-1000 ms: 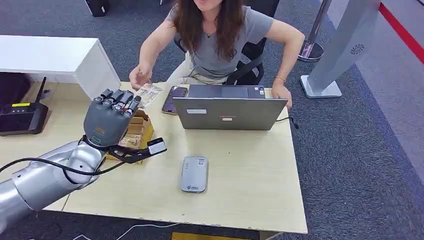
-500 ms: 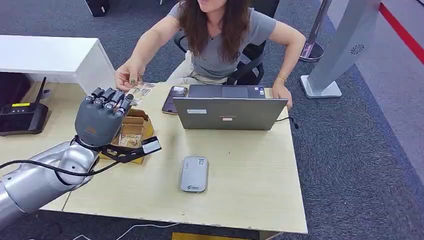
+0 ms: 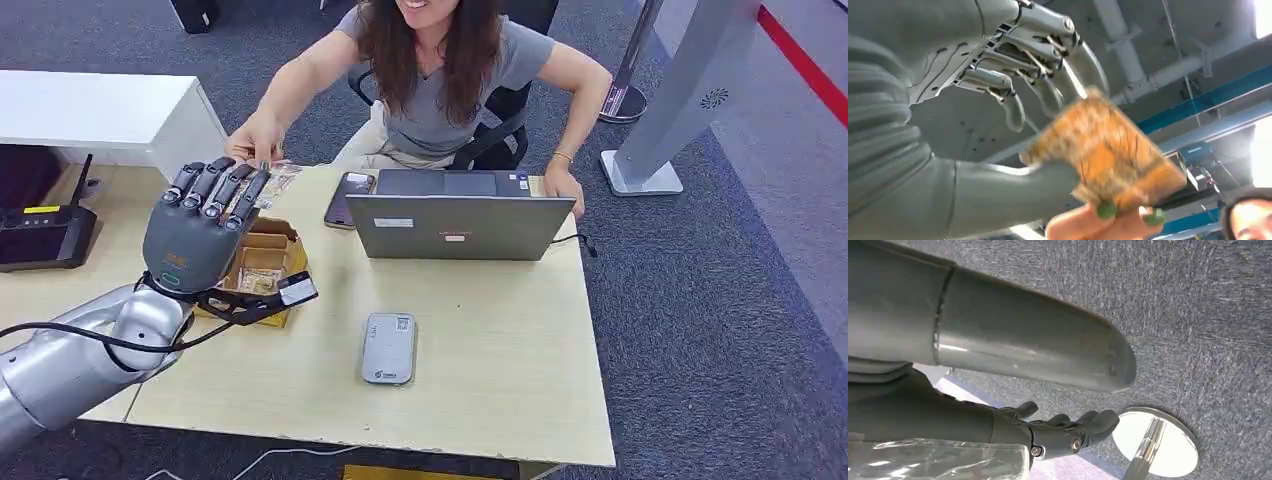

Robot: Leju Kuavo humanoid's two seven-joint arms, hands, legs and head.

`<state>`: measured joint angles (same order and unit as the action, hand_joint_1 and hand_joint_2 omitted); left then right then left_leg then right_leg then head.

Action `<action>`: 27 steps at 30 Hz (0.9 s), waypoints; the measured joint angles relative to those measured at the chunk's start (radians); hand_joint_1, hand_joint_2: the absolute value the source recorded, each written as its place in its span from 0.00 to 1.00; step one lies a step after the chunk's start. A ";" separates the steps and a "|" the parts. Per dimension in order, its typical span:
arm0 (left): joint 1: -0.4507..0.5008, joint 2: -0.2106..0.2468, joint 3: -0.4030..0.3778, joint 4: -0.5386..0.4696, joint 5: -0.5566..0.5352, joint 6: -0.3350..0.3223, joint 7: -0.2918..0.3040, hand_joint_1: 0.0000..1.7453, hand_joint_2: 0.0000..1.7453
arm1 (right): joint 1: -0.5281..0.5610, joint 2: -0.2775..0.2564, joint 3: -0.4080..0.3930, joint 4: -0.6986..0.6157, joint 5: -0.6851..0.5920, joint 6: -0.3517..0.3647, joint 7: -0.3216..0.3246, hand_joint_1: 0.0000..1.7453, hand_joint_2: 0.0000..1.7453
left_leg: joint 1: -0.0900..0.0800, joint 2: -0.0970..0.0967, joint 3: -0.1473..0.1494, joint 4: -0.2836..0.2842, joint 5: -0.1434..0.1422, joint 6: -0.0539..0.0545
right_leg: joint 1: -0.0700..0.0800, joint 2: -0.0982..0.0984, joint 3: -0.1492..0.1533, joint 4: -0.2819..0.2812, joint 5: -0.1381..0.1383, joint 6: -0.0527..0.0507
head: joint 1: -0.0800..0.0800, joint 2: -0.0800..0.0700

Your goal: Pass the card to the sensor for recognition and then transmit it.

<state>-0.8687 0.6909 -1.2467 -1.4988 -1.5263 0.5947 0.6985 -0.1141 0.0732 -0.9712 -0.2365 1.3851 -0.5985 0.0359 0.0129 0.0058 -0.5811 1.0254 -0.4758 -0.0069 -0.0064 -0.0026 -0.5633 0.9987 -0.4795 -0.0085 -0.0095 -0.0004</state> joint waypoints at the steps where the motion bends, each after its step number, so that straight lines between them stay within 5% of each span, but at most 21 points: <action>1: 0.000 0.001 0.000 -0.001 0.000 -0.001 0.000 0.00 1.00 | 0.000 0.000 0.000 0.000 0.000 0.000 0.000 0.00 0.00 | 0.000 0.000 0.000 0.000 0.000 0.000 | 0.000 0.000 0.000 0.000 0.000 0.000 | 0.000 0.000; 15: 0.021 0.057 0.027 -0.069 0.000 -0.044 0.000 0.00 1.00 | 0.007 0.001 0.000 0.000 -0.011 0.000 -0.002 0.00 0.00 | 0.000 0.000 0.000 0.000 0.000 0.000 | 0.000 0.000 0.000 0.000 0.000 0.000 | 0.000 0.000; 20: 0.121 0.116 0.076 -0.105 0.000 -0.009 -0.001 0.00 1.00 | 0.017 0.000 0.000 0.000 -0.016 0.002 -0.018 0.00 0.00 | 0.000 0.003 0.001 -0.001 -0.001 -0.001 | 0.000 0.003 -0.001 0.000 0.000 0.000 | -0.001 0.000; 27: 0.271 0.137 0.121 -0.120 0.000 -0.065 -0.005 0.00 1.00 | 0.030 0.005 0.000 0.000 -0.053 -0.008 -0.022 0.00 0.00 | 0.000 0.002 0.000 -0.001 -0.001 -0.001 | 0.000 0.001 -0.001 0.000 -0.001 0.000 | 0.000 0.000</action>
<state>-0.5973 0.8278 -1.1261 -1.6190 -1.5263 0.5298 0.6931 -0.0840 0.0778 -0.9716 -0.2361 1.3321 -0.6065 0.0137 0.0131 0.0074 -0.5809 1.0246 -0.4764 -0.0078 -0.0065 -0.0012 -0.5639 0.9988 -0.4805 -0.0089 -0.0099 -0.0004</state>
